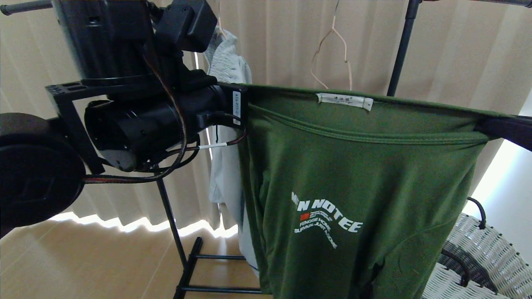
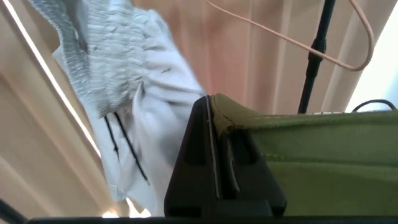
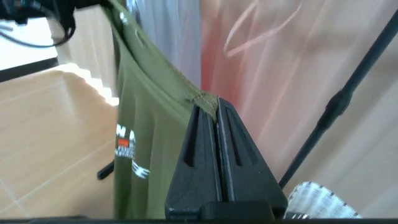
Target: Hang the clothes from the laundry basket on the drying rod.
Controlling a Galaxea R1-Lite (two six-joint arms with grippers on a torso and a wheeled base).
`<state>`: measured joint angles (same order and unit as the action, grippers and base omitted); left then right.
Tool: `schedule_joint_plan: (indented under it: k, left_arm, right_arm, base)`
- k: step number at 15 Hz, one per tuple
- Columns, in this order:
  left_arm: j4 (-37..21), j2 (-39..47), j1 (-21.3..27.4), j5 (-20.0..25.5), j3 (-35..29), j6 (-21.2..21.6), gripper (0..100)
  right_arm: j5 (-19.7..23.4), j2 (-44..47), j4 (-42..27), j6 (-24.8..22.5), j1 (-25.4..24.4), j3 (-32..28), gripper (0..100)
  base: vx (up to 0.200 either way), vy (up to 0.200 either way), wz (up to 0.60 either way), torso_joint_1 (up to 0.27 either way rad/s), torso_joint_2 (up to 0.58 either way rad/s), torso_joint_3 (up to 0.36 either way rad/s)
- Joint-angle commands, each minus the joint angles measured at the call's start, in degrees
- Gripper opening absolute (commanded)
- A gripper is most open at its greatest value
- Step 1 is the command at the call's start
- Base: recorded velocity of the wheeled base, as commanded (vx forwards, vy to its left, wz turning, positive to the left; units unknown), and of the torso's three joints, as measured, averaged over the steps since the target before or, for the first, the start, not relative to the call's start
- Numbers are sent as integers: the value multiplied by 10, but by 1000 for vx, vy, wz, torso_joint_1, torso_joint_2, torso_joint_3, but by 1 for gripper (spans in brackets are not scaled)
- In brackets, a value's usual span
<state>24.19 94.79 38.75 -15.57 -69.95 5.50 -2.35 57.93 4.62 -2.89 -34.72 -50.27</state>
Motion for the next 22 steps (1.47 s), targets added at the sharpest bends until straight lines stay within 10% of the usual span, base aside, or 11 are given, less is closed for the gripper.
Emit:
schedule_joint_plan:
  k: [1,14,22]
  left_arm:
    - [0,13,-2,-1,-3,0,0]
    - [-59,-125,-11,15,86,2,0]
    - [-96,-254,54,179,170,2,0]
  right_arm:
    - [0,-4,0,0,-2,4,0]
    - [-3,165,139,-22,84,-29,0]
    - [0,271,287,-17,86,-69,0]
  base:
    - [0,0,0,0,0,0]
    - [0,0,0,0,0,0]
    - [0,0,0,0,0,0]
